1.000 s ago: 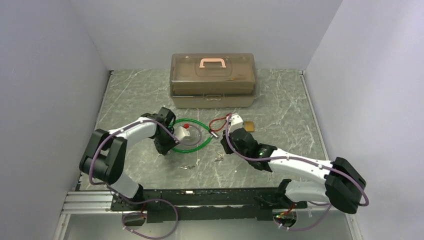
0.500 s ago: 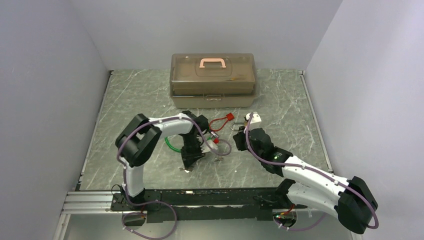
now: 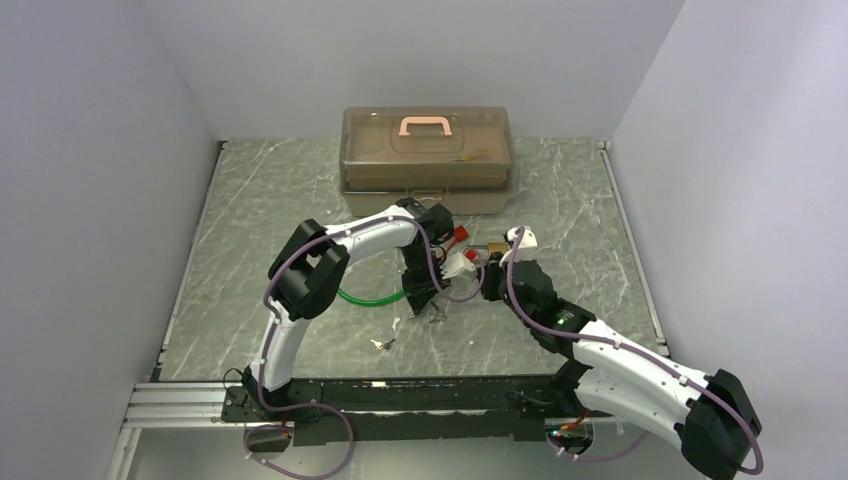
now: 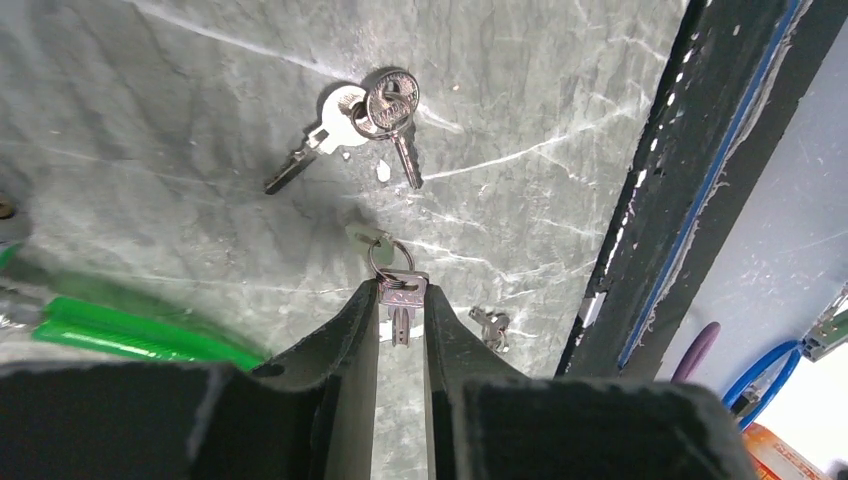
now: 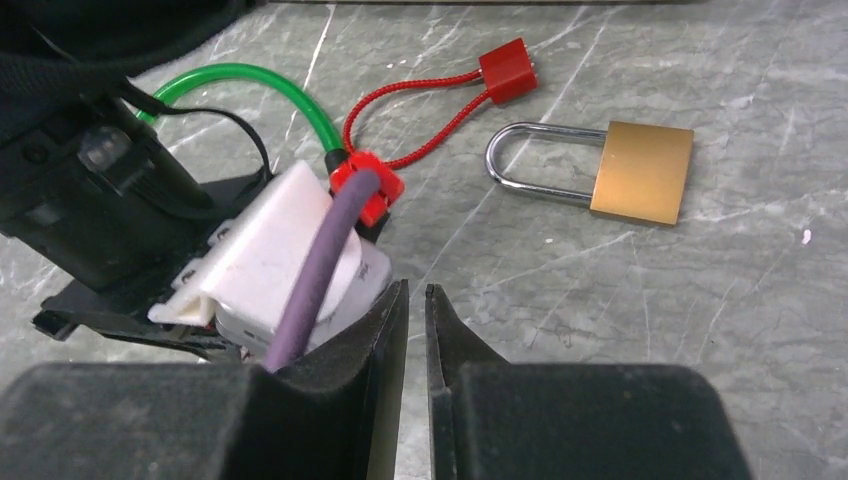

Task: Unlock with the key
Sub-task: Move the key to the center of the board, then pick up the key from the center of the board.

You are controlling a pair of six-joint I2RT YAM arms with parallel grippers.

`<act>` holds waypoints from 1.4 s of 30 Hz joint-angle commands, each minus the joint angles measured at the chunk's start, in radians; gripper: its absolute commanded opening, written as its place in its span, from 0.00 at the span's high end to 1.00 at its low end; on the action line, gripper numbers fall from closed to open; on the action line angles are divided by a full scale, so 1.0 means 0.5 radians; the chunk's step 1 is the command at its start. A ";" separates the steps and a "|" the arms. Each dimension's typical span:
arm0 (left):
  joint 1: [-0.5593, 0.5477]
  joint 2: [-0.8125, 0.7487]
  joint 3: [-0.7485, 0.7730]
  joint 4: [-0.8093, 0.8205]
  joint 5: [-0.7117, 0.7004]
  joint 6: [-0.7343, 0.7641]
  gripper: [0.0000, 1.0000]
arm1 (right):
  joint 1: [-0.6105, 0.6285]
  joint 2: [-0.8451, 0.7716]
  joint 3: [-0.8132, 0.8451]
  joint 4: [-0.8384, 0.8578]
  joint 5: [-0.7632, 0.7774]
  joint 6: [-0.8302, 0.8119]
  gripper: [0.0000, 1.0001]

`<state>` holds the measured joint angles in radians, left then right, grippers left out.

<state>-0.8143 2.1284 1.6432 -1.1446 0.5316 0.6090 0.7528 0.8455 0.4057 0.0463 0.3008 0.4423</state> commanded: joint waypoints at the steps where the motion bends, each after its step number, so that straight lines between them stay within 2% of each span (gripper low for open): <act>1: 0.033 -0.042 0.190 -0.130 0.141 0.010 0.86 | 0.022 -0.017 -0.028 0.029 -0.106 0.042 0.85; 7: 0.224 -0.298 0.139 -0.405 0.384 0.104 0.38 | 0.025 0.053 -0.019 0.094 -0.176 0.021 0.80; 8: 0.257 -0.358 0.105 -0.433 0.422 0.135 0.33 | 0.024 0.079 -0.013 0.110 -0.200 0.018 0.80; 13: 0.432 -0.587 -0.118 -0.448 0.419 0.198 0.27 | 0.053 0.227 0.027 0.227 -0.331 -0.016 0.76; 17: 0.713 -0.690 -0.268 -0.446 0.459 0.259 0.28 | 0.218 0.414 0.129 0.286 -0.340 -0.139 0.72; 21: 0.999 -0.768 -0.422 -0.391 0.470 0.282 0.27 | 0.378 0.743 0.344 0.271 -0.371 -0.272 0.67; 22: 1.060 -0.793 -0.461 -0.374 0.471 0.278 0.17 | 0.398 0.813 0.383 0.275 -0.389 -0.289 0.65; 23: 1.114 -0.818 -0.498 -0.353 0.458 0.278 0.03 | 0.414 0.873 0.417 0.276 -0.405 -0.302 0.63; 24: 1.157 -0.851 -0.533 -0.334 0.440 0.267 0.01 | 0.423 0.926 0.449 0.273 -0.421 -0.312 0.62; 30: 1.365 -1.037 -0.651 -0.329 0.449 0.298 0.01 | 0.494 1.172 0.528 0.228 -0.428 -0.387 0.56; 36: 1.507 -1.178 -0.701 -0.324 0.507 0.285 0.01 | 0.541 1.361 0.597 0.172 -0.324 -0.449 0.56; 42: 1.555 -1.380 -0.789 -0.297 0.467 0.261 0.01 | 0.561 1.438 0.648 0.130 -0.275 -0.487 0.58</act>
<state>-0.0429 1.5188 1.2694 -1.2972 0.7395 0.7219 1.0252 1.5536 0.6815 0.1081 0.1265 0.2276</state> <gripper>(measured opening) 0.989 0.435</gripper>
